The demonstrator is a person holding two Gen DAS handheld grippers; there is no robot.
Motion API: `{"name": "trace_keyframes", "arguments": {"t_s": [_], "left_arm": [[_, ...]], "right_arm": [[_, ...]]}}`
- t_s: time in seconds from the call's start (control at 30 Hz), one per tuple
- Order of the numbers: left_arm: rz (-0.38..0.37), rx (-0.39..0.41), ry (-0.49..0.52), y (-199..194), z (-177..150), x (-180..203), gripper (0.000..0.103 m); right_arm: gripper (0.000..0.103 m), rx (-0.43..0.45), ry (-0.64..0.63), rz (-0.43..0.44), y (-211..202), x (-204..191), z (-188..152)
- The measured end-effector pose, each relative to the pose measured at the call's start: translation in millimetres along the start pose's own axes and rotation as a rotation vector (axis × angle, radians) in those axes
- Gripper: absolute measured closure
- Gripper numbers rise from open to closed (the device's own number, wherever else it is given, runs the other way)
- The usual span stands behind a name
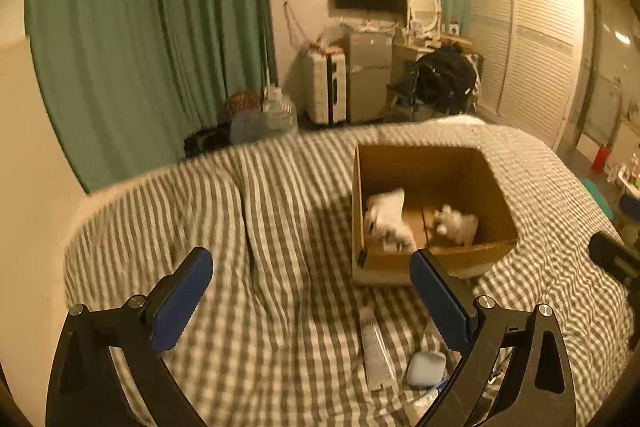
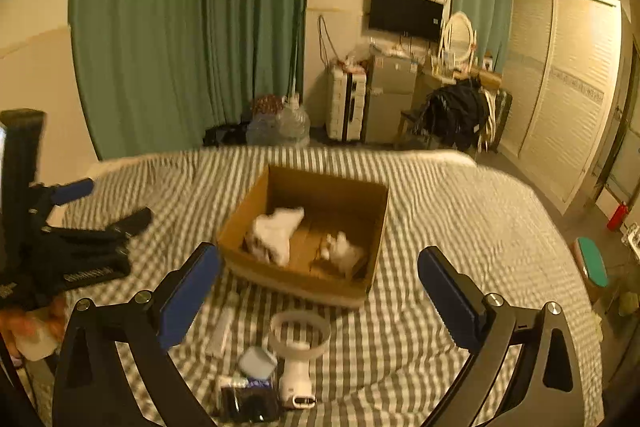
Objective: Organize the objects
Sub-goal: 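Grasp the white toothpaste tube with the left tool while the right tool grasps the white paper ring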
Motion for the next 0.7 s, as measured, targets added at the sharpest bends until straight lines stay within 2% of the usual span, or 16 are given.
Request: {"name": "trace_keyframes", "arguments": {"t_s": [0.17, 0.3, 0.4, 0.47, 0.57, 0.7], "left_arm": [[0.027, -0.036, 0.007, 38, -35, 13, 0.002], [0.042, -0.107, 0.034, 75, -70, 26, 0.002], [0.056, -0.149, 0.101, 94, -97, 34, 0.002], [0.060, -0.189, 0.142, 106, -112, 38, 0.002], [0.022, -0.255, 0.150, 120, -125, 42, 0.002], [-0.049, -0.279, 0.177, 129, -133, 55, 0.004]], "right_arm": [[0.003, -0.090, 0.057, -0.002, 52, 9, -49], [0.003, -0.147, 0.076, -0.015, 93, 13, -78], [0.003, -0.156, 0.065, -0.003, 112, 8, -99], [0.003, -0.203, 0.063, 0.027, 127, 2, -112], [0.003, -0.260, 0.062, 0.051, 145, -2, -119], [0.003, -0.322, 0.082, 0.088, 163, -4, -127]]}}
Point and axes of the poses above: each gripper's, at about its wrist camera, not at the fingertips, and y roughly the way its jaws point, x to its right, z to its top, the point moved 5 cm from there along y, roughly the way its jaws point
